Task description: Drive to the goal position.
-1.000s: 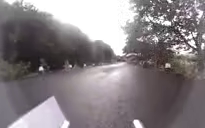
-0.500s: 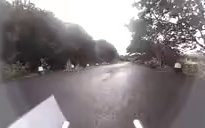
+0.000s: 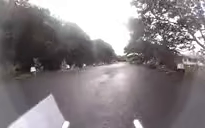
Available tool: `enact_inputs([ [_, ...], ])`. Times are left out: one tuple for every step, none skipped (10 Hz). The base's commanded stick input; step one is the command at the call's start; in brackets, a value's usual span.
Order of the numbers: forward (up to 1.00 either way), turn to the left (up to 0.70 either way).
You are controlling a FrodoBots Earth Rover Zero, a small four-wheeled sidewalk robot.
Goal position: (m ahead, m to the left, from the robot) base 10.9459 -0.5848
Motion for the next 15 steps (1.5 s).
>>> enact_inputs([
  [1.0, 0.0],
  [1.0, 0.0],
  [1.0, 0.0],
  [1.0, 0.0],
  [1.0, -0.4],
  [1.0, -0.4],
  [1.0, -0.17],
  [1.0, 0.0],
  [1.0, 0.0],
  [1.0, 0.0],
  [1.0, 0.0],
  [1.0, 0.0],
  [1.0, 0.0],
  [1.0, 0.0],
  [1.0, 0.0],
])
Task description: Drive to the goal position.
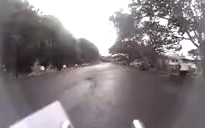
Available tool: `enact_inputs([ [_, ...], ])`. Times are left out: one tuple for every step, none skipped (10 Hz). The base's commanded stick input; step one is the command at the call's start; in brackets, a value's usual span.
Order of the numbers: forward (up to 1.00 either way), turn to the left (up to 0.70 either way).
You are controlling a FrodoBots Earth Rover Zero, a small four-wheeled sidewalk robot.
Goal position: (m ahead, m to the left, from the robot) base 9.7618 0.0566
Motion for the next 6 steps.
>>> enact_inputs([
  [1.0, 0.0],
  [1.0, 0.0],
  [1.0, 0.0],
  [1.0, 0.0],
  [1.0, 0.0],
  [1.0, 0.0],
])
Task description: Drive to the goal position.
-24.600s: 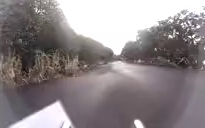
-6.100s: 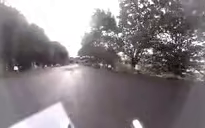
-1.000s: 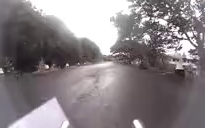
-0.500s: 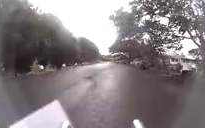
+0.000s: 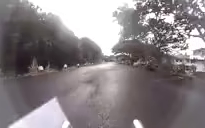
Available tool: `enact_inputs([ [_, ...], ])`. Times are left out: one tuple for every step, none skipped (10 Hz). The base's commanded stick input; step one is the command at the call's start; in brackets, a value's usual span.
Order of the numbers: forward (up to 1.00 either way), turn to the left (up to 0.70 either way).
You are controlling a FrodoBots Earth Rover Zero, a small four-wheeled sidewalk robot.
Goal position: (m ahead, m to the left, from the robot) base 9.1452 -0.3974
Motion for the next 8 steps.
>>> enact_inputs([
  [1.0, 0.0],
  [1.0, 0.0],
  [1.0, 0.0],
  [1.0, -0.03],
  [1.0, -0.05],
  [1.0, -0.2],
  [1.0, -0.25],
  [1.0, 0.0],
])
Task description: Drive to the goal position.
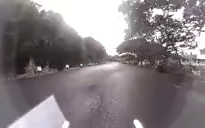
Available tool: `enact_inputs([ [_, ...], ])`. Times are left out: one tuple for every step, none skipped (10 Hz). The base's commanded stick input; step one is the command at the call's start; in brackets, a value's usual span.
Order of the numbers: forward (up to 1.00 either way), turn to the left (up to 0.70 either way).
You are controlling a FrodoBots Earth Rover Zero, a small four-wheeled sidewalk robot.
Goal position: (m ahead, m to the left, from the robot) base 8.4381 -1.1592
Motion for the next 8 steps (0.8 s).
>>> enact_inputs([
  [1.0, 0.0],
  [1.0, 0.0],
  [1.0, 0.0],
  [1.0, -0.01],
  [1.0, -0.36],
  [1.0, -0.4],
  [1.0, -0.23],
  [1.0, 0.0],
])
